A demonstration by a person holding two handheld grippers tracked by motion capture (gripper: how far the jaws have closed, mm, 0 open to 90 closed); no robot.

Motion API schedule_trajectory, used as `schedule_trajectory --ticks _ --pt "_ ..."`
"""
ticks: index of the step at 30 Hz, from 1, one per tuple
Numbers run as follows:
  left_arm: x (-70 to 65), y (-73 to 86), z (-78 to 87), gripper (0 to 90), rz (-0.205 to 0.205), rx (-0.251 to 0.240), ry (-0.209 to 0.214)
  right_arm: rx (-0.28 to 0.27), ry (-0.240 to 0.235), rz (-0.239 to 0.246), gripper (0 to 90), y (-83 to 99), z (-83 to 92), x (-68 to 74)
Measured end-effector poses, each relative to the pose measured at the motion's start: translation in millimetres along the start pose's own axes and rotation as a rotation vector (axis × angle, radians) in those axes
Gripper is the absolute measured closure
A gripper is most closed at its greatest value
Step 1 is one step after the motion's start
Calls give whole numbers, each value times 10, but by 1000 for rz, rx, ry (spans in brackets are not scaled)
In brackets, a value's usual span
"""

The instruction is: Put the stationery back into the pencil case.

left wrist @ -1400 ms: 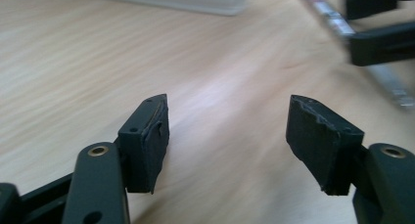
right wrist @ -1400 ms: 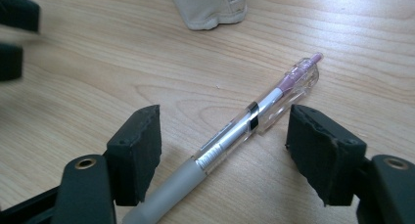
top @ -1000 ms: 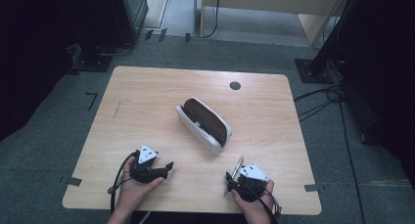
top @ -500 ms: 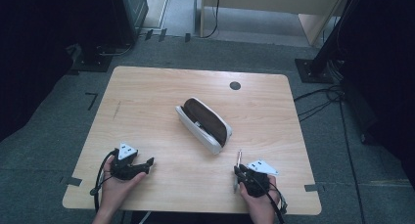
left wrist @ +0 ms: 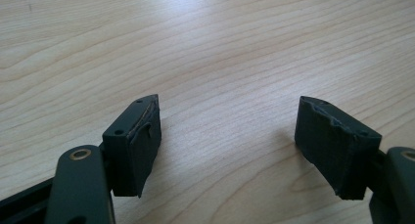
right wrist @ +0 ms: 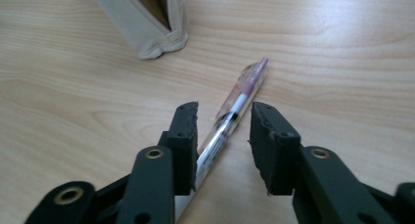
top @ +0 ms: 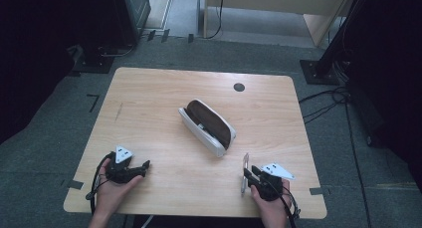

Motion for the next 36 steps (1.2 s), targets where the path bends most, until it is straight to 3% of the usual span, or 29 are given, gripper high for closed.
schedule_trajectory --ticks 4,9,16,20,23,27,29,32,34,36 --pt "-20 2 -12 235 -13 -1 -4 12 -11 5 634 101 48 83" --pt "-22 4 -15 230 -10 -9 -5 17 10 16 683 248 76 202" --pt "-23 6 -16 226 -11 -12 -7 -5 135 62 698 390 125 301" --pt "-23 6 -16 227 -11 -12 -7 -10 164 77 787 389 139 229" --pt "-23 5 -17 227 -10 -12 -7 4 138 65 811 362 142 145" --pt "-23 1 -20 228 -6 -13 -6 16 141 75 814 300 116 14" --pt "-22 1 -20 228 -6 -13 -6 15 168 87 814 263 101 -73" --pt "-20 0 -21 229 -6 -14 -7 22 162 67 810 237 95 -177" --pt "-20 0 -21 229 -6 -13 -7 21 154 52 798 236 97 -191" --pt "-20 0 -21 229 -6 -13 -7 19 166 84 758 246 96 -174"
Point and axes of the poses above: each handheld gripper's, and its own axes: z roughly backward along the jaws, y roughly out of its underside, x roughly to its left, the point moved 8 cm from there along -z, roughly forward along the jaws, and after that the axes turned 1 degree about z, right-handed, at the moved point
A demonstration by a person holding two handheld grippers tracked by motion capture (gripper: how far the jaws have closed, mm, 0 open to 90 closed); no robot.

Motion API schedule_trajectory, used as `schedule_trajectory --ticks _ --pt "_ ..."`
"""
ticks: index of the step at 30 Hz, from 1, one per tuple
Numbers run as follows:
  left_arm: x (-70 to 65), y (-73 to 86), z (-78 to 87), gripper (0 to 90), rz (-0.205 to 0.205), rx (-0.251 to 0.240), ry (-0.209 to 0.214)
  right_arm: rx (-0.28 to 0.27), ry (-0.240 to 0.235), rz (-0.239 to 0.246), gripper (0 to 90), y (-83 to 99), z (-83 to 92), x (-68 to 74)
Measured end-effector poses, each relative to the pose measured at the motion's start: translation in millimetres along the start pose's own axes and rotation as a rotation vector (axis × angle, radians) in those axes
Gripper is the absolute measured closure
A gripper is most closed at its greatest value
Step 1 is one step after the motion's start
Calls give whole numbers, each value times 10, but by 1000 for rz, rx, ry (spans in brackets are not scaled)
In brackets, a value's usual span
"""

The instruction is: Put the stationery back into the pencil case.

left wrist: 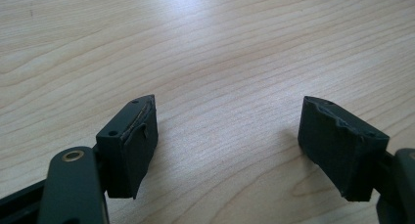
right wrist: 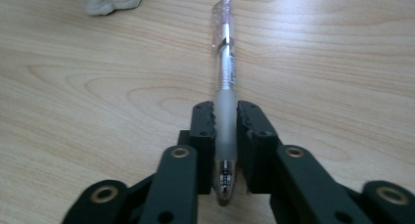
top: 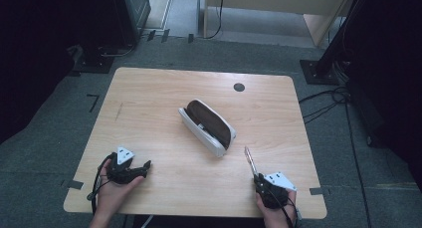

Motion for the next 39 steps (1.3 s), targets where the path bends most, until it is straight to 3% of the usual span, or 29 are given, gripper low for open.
schedule_trajectory --ticks 2,3,13,20,25,32,37,39 --pt "-1 0 0 229 0 0 0 1 -6 11 750 11 12 26" --pt "-1 0 -1 229 0 0 0 -1 -9 15 792 18 18 25" --pt "3 -1 -1 233 0 -1 -1 -5 -49 -12 818 -4 45 -17" --pt "2 -2 -1 235 0 -1 -1 -53 -37 -2 818 -225 173 -105" --pt "2 -2 -1 235 1 -1 0 -91 -54 14 817 -448 293 -140" --pt "1 -2 -1 235 0 -1 0 -136 -123 52 817 -789 416 -51" --pt "1 -1 -1 234 -1 0 -1 -160 -207 61 817 -969 396 66" --pt "-1 -2 -2 234 -1 -1 0 -163 -230 86 817 -1037 376 129"
Point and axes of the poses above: each handheld gripper's, and its own axes: z roughly backward along the jaws, y roughly out of its underside, x roughly to its left, the point moved 8 cm from there along -z, roughly forward along the jaws, and after that the axes turned 1 degree about z, right-handed, at the moved point
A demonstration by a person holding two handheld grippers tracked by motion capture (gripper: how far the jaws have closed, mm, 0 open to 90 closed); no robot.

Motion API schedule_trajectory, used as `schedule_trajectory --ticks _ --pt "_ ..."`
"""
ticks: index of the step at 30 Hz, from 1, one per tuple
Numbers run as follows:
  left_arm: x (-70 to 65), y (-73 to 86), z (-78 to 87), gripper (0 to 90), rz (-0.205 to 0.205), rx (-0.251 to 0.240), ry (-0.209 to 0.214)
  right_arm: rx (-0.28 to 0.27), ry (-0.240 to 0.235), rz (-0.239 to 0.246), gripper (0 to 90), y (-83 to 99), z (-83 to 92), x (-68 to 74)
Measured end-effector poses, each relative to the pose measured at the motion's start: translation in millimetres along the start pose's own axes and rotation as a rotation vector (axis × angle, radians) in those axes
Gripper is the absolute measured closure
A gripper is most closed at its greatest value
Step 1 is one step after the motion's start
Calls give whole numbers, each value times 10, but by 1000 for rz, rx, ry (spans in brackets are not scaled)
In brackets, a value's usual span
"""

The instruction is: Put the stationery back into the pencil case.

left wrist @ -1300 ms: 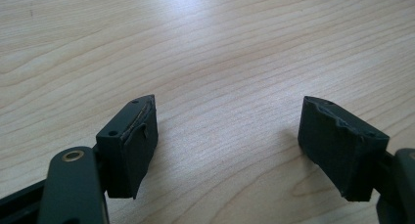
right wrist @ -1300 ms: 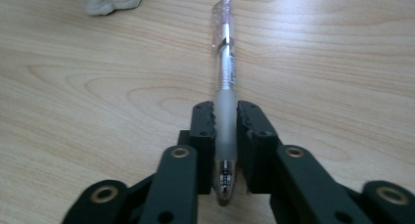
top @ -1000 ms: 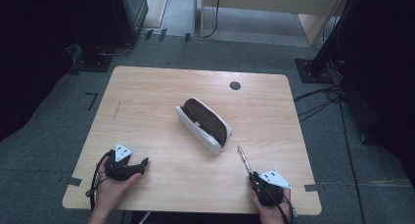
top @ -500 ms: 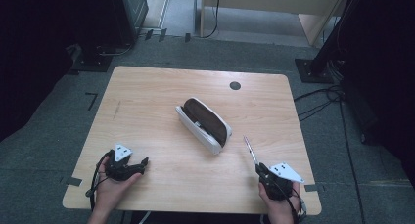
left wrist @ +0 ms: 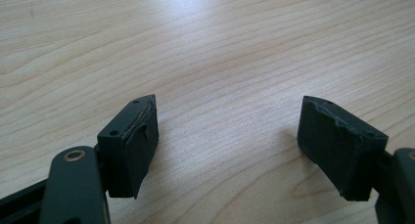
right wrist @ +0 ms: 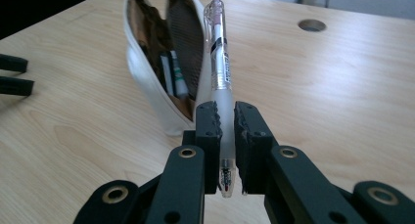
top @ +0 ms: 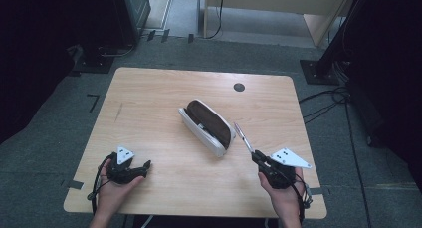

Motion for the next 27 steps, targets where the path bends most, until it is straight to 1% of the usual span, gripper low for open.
schedule_trajectory --ticks 3,7,11,18,22,27 --pt "0 0 0 234 0 0 -1 9 -30 32 817 -104 -84 86" --pt "0 0 0 234 0 0 -1 30 -66 74 816 -236 -235 161" --pt "-5 0 0 237 -2 -1 4 43 -96 89 816 -356 -388 193" --pt "-7 1 2 237 -8 1 8 75 -128 119 815 -541 -600 239" --pt "-6 0 1 237 -9 0 7 101 -135 145 814 -612 -702 281" --pt "-6 1 1 237 -9 0 7 133 -145 144 812 -650 -849 301"
Point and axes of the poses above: each handheld gripper's, and its own axes: z roughly backward along the jaws, y roughly out of its underside, x roughly to its left, the point moved 8 cm from there along -z, roughly forward along the jaws, and after that the axes turned 1 degree about z, right-handed, at the moved point
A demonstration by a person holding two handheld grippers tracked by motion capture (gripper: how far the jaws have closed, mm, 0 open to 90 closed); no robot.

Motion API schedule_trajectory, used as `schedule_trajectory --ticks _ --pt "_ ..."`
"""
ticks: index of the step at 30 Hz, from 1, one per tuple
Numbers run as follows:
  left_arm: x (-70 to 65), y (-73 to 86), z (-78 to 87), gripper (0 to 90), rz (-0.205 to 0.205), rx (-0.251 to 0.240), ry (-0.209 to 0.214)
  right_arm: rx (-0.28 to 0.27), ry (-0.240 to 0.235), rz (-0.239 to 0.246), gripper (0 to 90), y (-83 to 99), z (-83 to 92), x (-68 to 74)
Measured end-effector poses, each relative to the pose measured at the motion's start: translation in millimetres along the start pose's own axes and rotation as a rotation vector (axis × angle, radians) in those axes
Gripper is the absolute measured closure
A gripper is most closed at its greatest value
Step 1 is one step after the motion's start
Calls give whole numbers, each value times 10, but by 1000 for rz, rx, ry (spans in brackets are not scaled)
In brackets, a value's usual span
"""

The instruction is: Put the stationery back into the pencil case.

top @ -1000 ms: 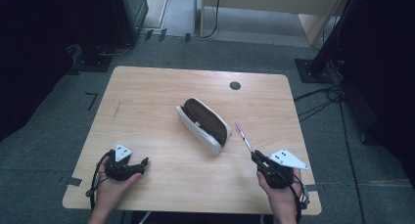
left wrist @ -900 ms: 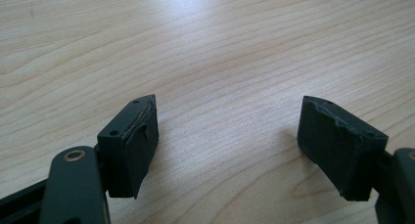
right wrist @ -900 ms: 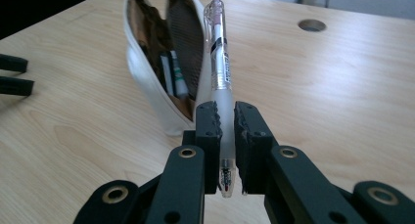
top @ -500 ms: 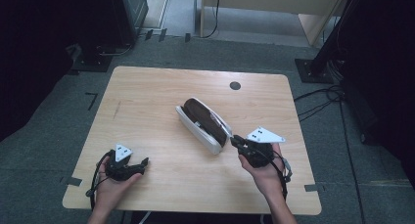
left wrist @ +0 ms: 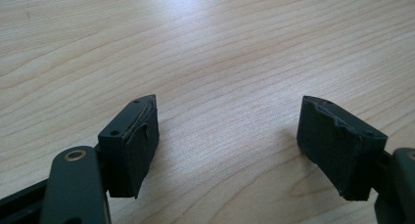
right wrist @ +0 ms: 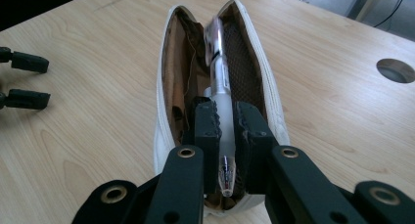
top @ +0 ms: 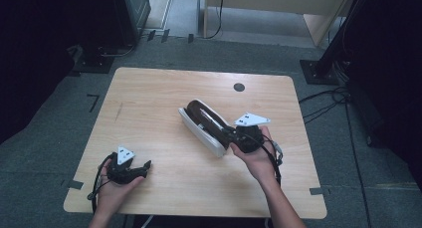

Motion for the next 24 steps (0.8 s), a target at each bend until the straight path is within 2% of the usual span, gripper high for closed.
schedule_trajectory --ticks 13,19,24 --pt "-1 0 0 237 -5 1 2 25 -10 3 816 -82 -249 2" --pt "-1 0 0 237 -5 1 2 40 -14 -10 815 -98 -405 7" --pt "-1 0 1 237 -4 1 3 44 -23 -23 804 -114 -471 8"
Point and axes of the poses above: each handheld gripper's, and its own axes: z roughly backward along the jaws, y roughly out of its underside, x roughly to its left, the point moved 8 cm from there along -z, roughly forward along the jaws, and after that the axes turned 1 degree about z, right-handed, at the moved point
